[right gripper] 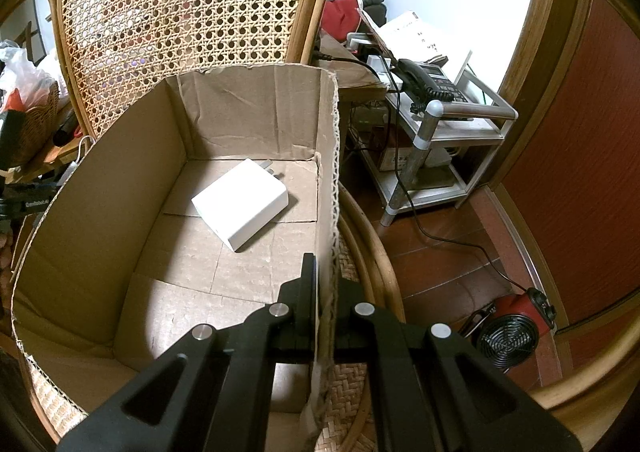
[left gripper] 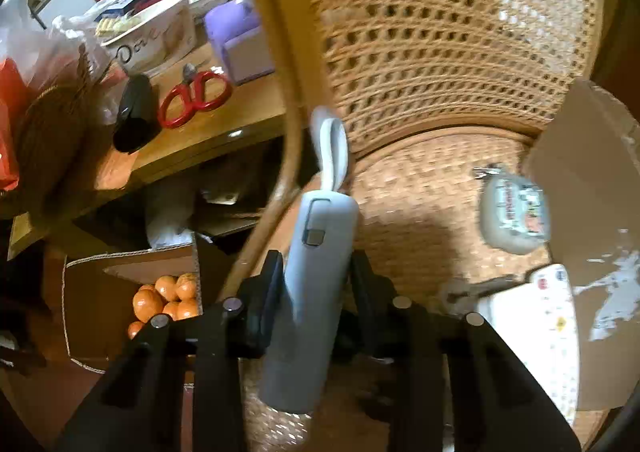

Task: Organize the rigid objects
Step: 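Grasp the pale blue cylindrical power bank with the left gripper, then carry the power bank into the cardboard box and release it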

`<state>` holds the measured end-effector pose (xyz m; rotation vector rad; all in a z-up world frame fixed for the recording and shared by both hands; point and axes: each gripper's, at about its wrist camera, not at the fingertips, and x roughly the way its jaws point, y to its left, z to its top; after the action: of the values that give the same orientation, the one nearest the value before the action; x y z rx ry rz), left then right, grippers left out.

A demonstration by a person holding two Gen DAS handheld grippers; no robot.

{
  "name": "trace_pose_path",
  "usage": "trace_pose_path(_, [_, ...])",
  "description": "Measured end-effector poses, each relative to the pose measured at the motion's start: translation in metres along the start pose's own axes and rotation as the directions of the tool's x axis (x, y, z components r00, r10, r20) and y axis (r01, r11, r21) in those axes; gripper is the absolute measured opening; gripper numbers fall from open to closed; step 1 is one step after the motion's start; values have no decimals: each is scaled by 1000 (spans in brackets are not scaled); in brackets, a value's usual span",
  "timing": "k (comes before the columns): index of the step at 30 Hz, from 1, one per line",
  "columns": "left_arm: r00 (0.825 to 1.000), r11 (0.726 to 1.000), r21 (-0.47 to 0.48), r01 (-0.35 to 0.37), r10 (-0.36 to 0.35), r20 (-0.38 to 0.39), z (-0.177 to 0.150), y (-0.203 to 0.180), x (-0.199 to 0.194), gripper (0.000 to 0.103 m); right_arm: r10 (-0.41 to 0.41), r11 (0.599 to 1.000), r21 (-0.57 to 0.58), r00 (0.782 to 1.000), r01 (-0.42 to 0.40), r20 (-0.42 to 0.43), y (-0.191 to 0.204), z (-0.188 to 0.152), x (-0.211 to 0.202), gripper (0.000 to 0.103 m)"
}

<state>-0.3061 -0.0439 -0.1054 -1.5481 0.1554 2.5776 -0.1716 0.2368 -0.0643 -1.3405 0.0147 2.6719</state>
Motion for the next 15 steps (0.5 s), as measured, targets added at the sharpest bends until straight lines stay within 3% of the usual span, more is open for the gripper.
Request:
trace_pose_path(10, [987, 997, 51, 51, -58, 151, 18, -46, -61, 28, -1, 1000, 1, 1000, 1, 1, 2, -1, 0, 6])
trace_pose_path(13, [974, 990, 51, 135, -142, 174, 23, -56, -76, 26, -1, 1000, 2, 1000, 1, 1, 2, -2, 0, 6])
trace_pose_path(15, [967, 986, 71, 153, -165, 196, 26, -65, -84, 25, -1, 1000, 2, 1000, 1, 1, 2, -2, 0, 6])
